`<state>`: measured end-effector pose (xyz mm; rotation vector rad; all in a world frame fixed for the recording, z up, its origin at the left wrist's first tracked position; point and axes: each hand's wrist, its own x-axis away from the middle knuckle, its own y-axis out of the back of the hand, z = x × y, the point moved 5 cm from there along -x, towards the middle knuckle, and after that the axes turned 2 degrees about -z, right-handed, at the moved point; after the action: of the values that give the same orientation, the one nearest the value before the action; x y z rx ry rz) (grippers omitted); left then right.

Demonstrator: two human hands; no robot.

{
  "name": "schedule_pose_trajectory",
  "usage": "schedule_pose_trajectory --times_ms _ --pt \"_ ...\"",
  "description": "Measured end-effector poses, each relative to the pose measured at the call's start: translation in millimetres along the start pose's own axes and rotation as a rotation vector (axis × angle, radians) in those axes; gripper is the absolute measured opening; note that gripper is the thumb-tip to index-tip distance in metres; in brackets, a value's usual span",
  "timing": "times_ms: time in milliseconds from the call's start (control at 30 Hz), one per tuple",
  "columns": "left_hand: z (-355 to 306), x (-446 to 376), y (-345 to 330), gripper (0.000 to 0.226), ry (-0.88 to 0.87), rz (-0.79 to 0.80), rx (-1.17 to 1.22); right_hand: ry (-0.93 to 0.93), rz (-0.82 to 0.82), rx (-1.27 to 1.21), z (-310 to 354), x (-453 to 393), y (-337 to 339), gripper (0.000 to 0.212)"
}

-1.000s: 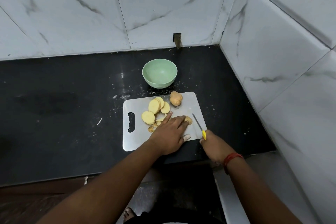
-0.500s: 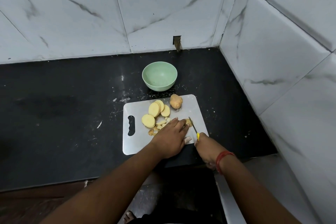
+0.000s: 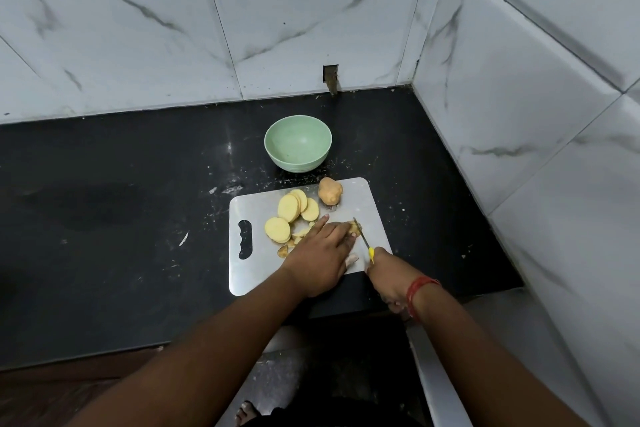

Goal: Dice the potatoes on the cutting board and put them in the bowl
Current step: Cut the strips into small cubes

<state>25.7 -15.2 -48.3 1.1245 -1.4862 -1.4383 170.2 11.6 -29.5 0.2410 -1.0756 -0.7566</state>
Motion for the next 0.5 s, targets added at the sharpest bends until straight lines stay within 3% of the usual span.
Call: schedule_pose_trajectory --times_ms 167,500 --pt "-3 -1 3 0.073 0.01 0.055 0.036 -0.02 0.003 -0.034 -5 -7 -2 0.015" --pt "5 -11 7 0.066 0.011 0.024 0.118 -0.018 -0.029 0.0 -11 -13 -3 0.003"
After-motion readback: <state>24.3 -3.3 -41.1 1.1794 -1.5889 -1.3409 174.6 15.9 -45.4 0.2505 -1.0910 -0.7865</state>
